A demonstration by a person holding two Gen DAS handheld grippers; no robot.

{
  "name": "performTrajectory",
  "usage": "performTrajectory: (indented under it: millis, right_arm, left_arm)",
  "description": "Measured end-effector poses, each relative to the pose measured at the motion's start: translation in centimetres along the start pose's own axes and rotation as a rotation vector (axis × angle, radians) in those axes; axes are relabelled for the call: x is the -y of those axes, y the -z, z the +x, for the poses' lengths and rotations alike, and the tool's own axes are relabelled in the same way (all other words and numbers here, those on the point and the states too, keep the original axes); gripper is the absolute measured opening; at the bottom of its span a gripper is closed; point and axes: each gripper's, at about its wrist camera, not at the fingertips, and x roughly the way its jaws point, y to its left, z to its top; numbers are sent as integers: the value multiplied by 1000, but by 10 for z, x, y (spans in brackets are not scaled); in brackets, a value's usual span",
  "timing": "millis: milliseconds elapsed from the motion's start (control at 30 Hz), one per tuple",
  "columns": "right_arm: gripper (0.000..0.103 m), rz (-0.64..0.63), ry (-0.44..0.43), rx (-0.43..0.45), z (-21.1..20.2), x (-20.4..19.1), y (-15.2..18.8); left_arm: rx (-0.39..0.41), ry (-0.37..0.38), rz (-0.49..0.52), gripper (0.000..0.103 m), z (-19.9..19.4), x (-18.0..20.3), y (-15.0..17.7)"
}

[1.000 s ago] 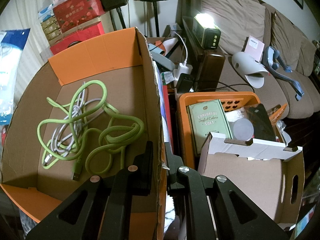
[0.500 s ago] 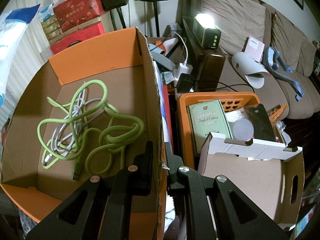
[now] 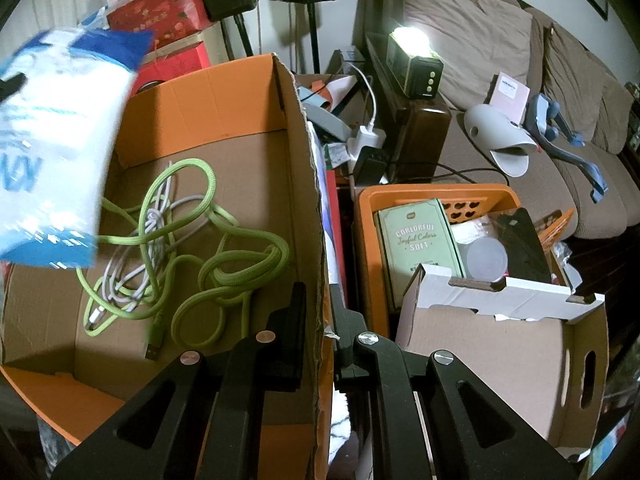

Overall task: Organize objects
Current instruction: 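Carry the mask bag over the cardboard box and release it inside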

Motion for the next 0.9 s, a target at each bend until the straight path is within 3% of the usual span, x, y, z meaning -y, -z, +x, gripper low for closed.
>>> performTrajectory:
  millis: [233,600,767,900]
  right_arm:
    - [9,0,1,0,0,0,0]
    - [9,0,1,0,0,-1,0]
    - [9,0,1,0,0,0,0]
    - [10,0,1,0,0,0,0]
  left_arm:
    - [-34,-25,-45,4,31,-13,11]
    - [-188,-239,69,9,66,-6,25]
    - [-234,-386,215,45,75,8,36]
    - [-173,-523,364,54,63,26,49]
